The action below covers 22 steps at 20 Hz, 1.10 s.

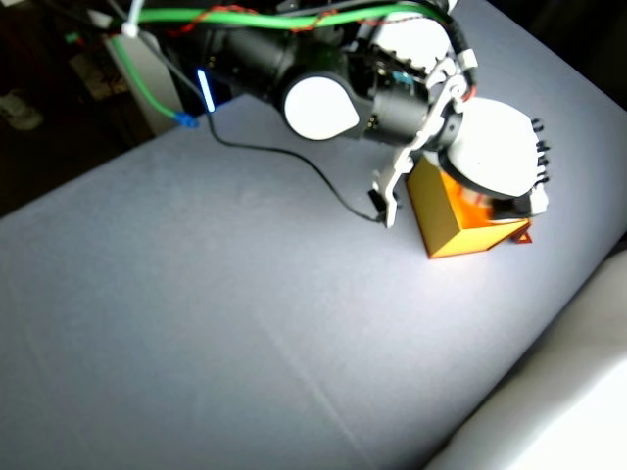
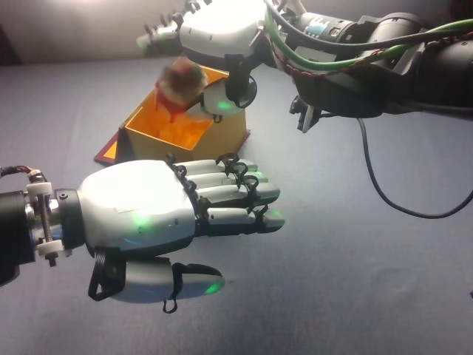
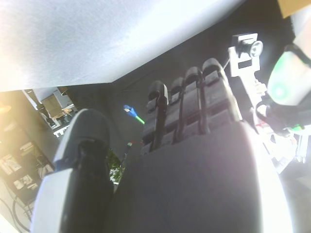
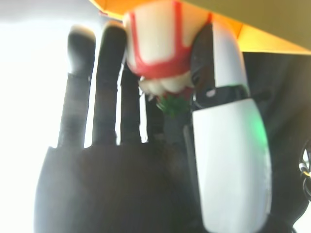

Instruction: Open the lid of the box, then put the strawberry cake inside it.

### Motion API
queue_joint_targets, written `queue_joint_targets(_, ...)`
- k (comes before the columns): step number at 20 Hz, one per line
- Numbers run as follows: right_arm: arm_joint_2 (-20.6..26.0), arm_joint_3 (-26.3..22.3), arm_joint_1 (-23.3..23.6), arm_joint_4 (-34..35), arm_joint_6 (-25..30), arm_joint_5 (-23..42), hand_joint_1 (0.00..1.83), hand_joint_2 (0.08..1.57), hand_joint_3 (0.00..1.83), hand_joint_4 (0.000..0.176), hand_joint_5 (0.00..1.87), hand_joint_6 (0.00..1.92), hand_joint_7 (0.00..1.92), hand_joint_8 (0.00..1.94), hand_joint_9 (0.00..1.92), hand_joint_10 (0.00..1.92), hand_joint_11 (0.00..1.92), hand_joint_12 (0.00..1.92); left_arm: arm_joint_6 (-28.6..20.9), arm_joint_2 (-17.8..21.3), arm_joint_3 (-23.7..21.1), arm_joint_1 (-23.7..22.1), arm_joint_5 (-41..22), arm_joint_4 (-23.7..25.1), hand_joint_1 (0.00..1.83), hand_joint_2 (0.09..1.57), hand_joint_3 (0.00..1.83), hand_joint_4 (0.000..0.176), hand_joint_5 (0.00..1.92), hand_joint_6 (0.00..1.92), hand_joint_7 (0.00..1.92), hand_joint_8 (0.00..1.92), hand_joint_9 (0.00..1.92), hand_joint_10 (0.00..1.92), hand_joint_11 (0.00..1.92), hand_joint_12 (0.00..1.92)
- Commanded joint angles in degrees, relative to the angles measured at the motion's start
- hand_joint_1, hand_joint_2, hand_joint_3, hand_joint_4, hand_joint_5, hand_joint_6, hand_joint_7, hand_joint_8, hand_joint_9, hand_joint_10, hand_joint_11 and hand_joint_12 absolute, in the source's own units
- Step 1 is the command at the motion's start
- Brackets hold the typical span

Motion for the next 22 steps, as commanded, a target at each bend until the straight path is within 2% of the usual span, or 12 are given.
queue_joint_targets(1, 0.3, -0.3, 1.2, 0.1, 0.1, 6.3, 0.79, 1.08, 0.0, 0.056, 0.0, 0.0, 0.01, 0.0, 0.01, 0.0, 0.0, 0.34, -0.1, -0.2, 0.1, -0.7, -5.8, -1.9, 0.23, 1.54, 0.0, 0.0, 0.19, 0.01, 0.0, 0.0, 0.0, 0.0, 0.01, 0.03)
queue_joint_targets(4, 0.3, -0.8, 1.2, -0.4, 0.1, 6.3, 0.77, 1.07, 0.0, 0.009, 0.0, 0.0, 0.0, 0.0, 0.0, 0.0, 0.0, 0.19, -0.2, -0.2, 0.1, -0.7, -5.7, -1.9, 0.32, 1.52, 0.0, 0.0, 0.2, 0.01, 0.01, 0.0, 0.0, 0.0, 0.0, 0.19)
queue_joint_targets(10, 4.5, -5.5, 1.7, -1.6, 0.1, 8.5, 0.72, 1.09, 0.01, 0.047, 0.0, 0.0, 0.0, 0.0, 0.0, 0.0, 0.05, 0.04, -0.2, 0.1, -0.3, -0.7, -5.7, -2.4, 0.47, 1.48, 0.0, 0.0, 0.28, 0.03, 0.13, 0.01, 0.08, 0.02, 0.0, 0.22)
queue_joint_targets(12, 8.3, -9.0, 1.7, -1.6, 0.1, 10.8, 0.66, 1.2, 0.03, 0.002, 0.0, 0.0, 0.0, 0.0, 0.0, 0.0, 0.0, 0.01, -0.2, 0.9, -0.9, -0.7, -5.6, -2.5, 0.51, 1.47, 0.0, 0.0, 0.36, 0.05, 0.12, 0.0, 0.1, 0.03, 0.0, 0.34)
queue_joint_targets(14, 12.7, -12.8, 1.6, -1.6, 0.1, 13.3, 0.66, 1.28, 0.02, 0.0, 0.0, 0.0, 0.0, 0.0, 0.0, 0.0, 0.02, 0.01, 0.8, 2.0, -1.8, -0.6, -5.8, -3.5, 0.42, 1.5, 0.0, 0.0, 0.33, 0.03, 0.13, 0.01, 0.1, 0.02, 0.0, 0.44)
queue_joint_targets(16, 17.6, -16.6, 1.1, -2.1, 0.1, 16.1, 0.55, 1.3, 0.0, 0.018, 0.0, 0.0, 0.0, 0.0, 0.0, 0.0, 0.0, 0.46, 2.8, 3.0, -2.5, 0.0, -6.3, -6.0, 0.38, 1.5, 0.0, 0.0, 0.29, 0.0, 0.14, 0.0, 0.1, 0.01, 0.0, 0.54)
queue_joint_targets(17, 20.2, -18.6, 1.1, -2.2, 0.1, 17.4, 0.53, 1.27, 0.0, 0.0, 0.02, 0.0, 0.0, 0.0, 0.0, 0.0, 0.0, 0.41, 4.3, 3.8, -2.9, 0.8, -6.7, -8.0, 0.4, 1.5, 0.0, 0.0, 0.25, 0.0, 0.13, 0.0, 0.08, 0.0, 0.0, 0.55)
queue_joint_targets(18, 22.9, -20.5, 0.9, -2.3, 0.1, 18.9, 0.43, 1.25, 0.0, 0.0, 0.0, 0.0, 0.0, 0.0, 0.0, 0.0, 0.0, 0.08, 6.5, 4.9, -3.6, 1.8, -7.5, -10.5, 0.39, 1.49, 0.0, 0.0, 0.23, 0.0, 0.12, 0.0, 0.08, 0.0, 0.0, 0.53)
queue_joint_targets(19, 24.5, -21.8, 0.6, -2.5, 0.1, 19.8, 0.35, 1.25, 0.0, 0.008, 0.0, 0.0, 0.0, 0.0, 0.0, 0.0, 0.0, 0.02, 7.6, 5.5, -3.9, 2.4, -8.0, -11.9, 0.34, 1.5, 0.0, 0.0, 0.2, 0.01, 0.11, 0.01, 0.07, 0.01, 0.0, 0.39)
queue_joint_targets(20, 26.8, -23.4, 0.0, -2.8, 0.1, 21.0, 0.3, 1.23, 0.0, 0.043, 0.0, 0.0, 0.0, 0.0, 0.04, 0.03, 0.0, 0.65, 9.5, 6.4, -4.4, 3.5, -8.9, -14.5, 0.44, 1.46, 0.0, 0.0, 0.22, 0.02, 0.12, 0.01, 0.1, 0.02, 0.0, 0.47)
queue_joint_targets(21, 29.0, -25.1, -0.8, -3.0, 0.1, 22.3, 0.3, 1.24, 0.0, 0.037, 0.0, 0.0, 0.01, 0.0, 0.09, 0.06, 0.0, 1.25, 11.1, 7.1, -4.8, 4.4, -9.9, -16.7, 0.47, 1.45, 0.0, 0.0, 0.23, 0.02, 0.13, 0.01, 0.11, 0.02, 0.0, 0.5)
queue_joint_targets(22, 31.7, -26.9, -2.1, -3.0, 0.1, 24.4, 0.29, 1.29, 0.01, 0.014, 0.0, 0.0, 0.05, 0.01, 0.16, 0.1, 0.0, 1.44, 13.3, 7.8, -5.2, 5.6, -11.2, -19.3, 0.45, 1.46, 0.0, 0.011, 0.19, 0.01, 0.09, 0.0, 0.07, 0.01, 0.0, 0.37)
